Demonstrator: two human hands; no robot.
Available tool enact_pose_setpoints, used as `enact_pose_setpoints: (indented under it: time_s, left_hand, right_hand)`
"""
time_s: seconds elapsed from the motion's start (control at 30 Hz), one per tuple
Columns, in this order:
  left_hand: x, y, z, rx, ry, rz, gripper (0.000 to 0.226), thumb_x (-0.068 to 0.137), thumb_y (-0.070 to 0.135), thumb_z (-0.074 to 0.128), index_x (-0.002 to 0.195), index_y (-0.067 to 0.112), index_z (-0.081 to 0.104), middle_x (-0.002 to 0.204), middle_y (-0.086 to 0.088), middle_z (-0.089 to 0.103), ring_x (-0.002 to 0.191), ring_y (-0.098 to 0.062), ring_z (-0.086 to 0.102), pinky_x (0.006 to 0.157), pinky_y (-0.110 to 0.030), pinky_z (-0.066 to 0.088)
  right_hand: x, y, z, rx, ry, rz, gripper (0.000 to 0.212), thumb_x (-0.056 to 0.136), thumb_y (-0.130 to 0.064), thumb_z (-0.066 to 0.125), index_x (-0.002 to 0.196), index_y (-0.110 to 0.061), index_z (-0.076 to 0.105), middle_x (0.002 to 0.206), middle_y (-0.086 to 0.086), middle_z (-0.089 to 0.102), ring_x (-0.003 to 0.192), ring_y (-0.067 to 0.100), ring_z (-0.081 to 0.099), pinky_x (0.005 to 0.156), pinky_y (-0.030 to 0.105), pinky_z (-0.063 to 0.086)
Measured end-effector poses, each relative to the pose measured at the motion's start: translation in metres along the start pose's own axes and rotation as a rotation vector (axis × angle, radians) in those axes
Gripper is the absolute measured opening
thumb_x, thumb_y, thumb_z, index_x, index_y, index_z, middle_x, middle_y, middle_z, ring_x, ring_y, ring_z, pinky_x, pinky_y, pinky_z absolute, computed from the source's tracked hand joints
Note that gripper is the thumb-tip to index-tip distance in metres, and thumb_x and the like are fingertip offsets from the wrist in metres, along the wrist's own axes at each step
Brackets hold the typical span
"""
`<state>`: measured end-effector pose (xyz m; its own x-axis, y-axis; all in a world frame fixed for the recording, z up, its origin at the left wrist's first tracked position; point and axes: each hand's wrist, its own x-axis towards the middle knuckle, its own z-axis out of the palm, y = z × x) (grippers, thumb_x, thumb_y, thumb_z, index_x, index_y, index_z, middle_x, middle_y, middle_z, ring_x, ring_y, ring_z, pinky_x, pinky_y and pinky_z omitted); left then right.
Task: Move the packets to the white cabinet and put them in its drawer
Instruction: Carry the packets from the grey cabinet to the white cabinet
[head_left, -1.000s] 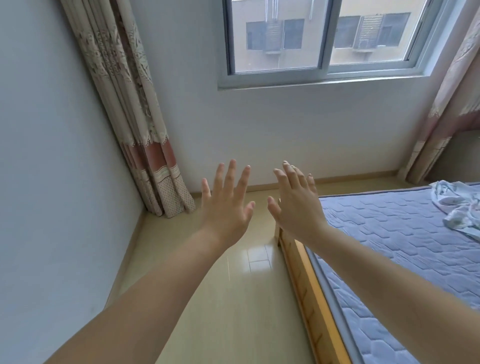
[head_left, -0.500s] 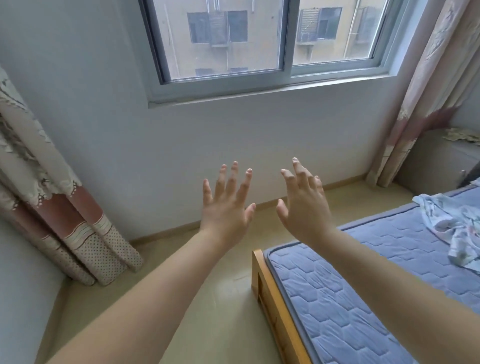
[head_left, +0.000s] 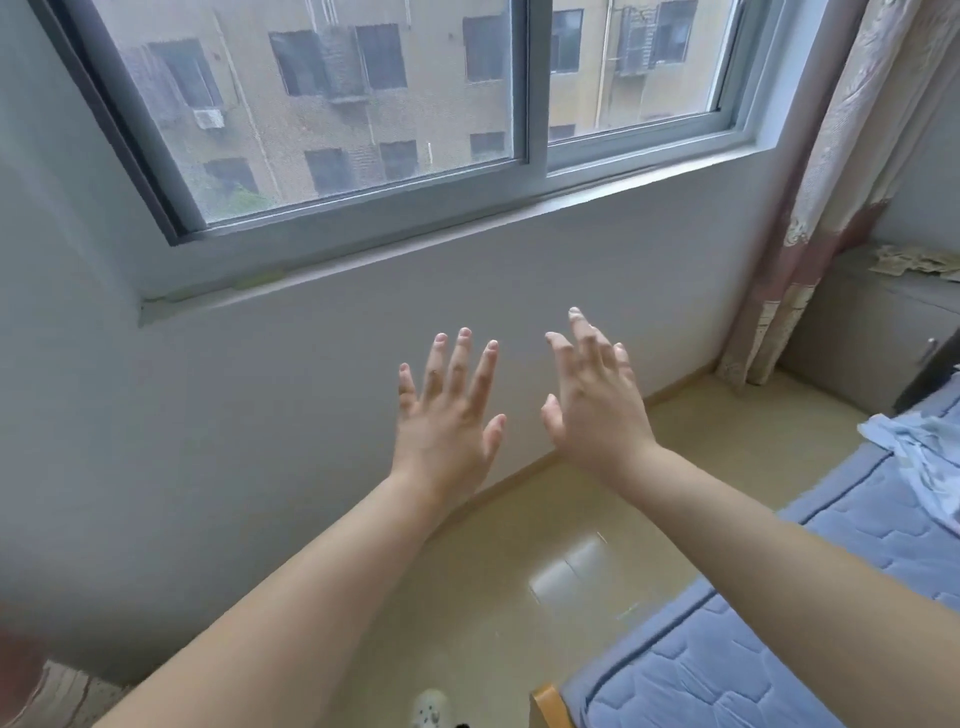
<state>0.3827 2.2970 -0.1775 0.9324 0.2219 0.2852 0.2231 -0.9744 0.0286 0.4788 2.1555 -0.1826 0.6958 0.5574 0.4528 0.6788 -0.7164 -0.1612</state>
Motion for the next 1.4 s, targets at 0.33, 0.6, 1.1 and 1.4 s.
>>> enact_pose_setpoints:
  time_s: [0.33, 0.6, 1.1, 1.4]
  left_hand:
    - [0.24, -0.045, 0.084, -0.052, -0.097, 0.336, 0.074, 0.099, 0.043, 0.034, 0.151, 0.026, -0.014, 0.16, -0.002, -0.015, 0.147, -0.023, -0.017, 0.116, -0.052, -0.005]
    - [0.37, 0.05, 0.146, -0.165, -0.141, 0.596, 0.076, 0.098, 0.042, 0.041, 0.153, 0.024, -0.008, 0.161, -0.005, -0.009, 0.148, -0.026, -0.012, 0.115, -0.054, 0.001]
    - [0.662, 0.341, 0.202, -0.23, -0.017, 0.873, 0.078, 0.096, 0.039, 0.043, 0.153, 0.023, -0.008, 0.161, -0.004, -0.008, 0.148, -0.026, -0.011, 0.116, -0.052, 0.002]
    - [0.825, 0.521, 0.286, -0.268, -0.011, 1.007, 0.077, 0.096, 0.04, 0.042, 0.153, 0.023, -0.007, 0.161, -0.005, -0.009, 0.148, -0.027, -0.011, 0.116, -0.053, 0.004]
  right_hand:
    - [0.159, 0.069, 0.093, -0.081, 0.002, 0.331, 0.064, 0.085, -0.015, 0.058, 0.144, -0.005, 0.034, 0.156, 0.017, 0.018, 0.142, 0.032, 0.022, 0.114, 0.051, 0.018]
    - [0.194, 0.193, 0.107, -0.188, 0.044, 0.595, 0.064, 0.073, -0.009, 0.069, 0.133, 0.0, 0.047, 0.147, 0.024, 0.035, 0.132, 0.039, 0.039, 0.104, 0.058, 0.034]
    - [0.3, 0.553, 0.056, -0.364, 0.141, 0.791, 0.063, 0.073, -0.008, 0.065, 0.133, -0.005, 0.049, 0.149, 0.017, 0.035, 0.132, 0.038, 0.039, 0.104, 0.057, 0.036]
    - [0.355, 0.78, 0.063, -0.433, 0.126, 0.917, 0.062, 0.077, -0.01, 0.063, 0.136, -0.005, 0.045, 0.153, 0.017, 0.029, 0.137, 0.036, 0.032, 0.107, 0.057, 0.032]
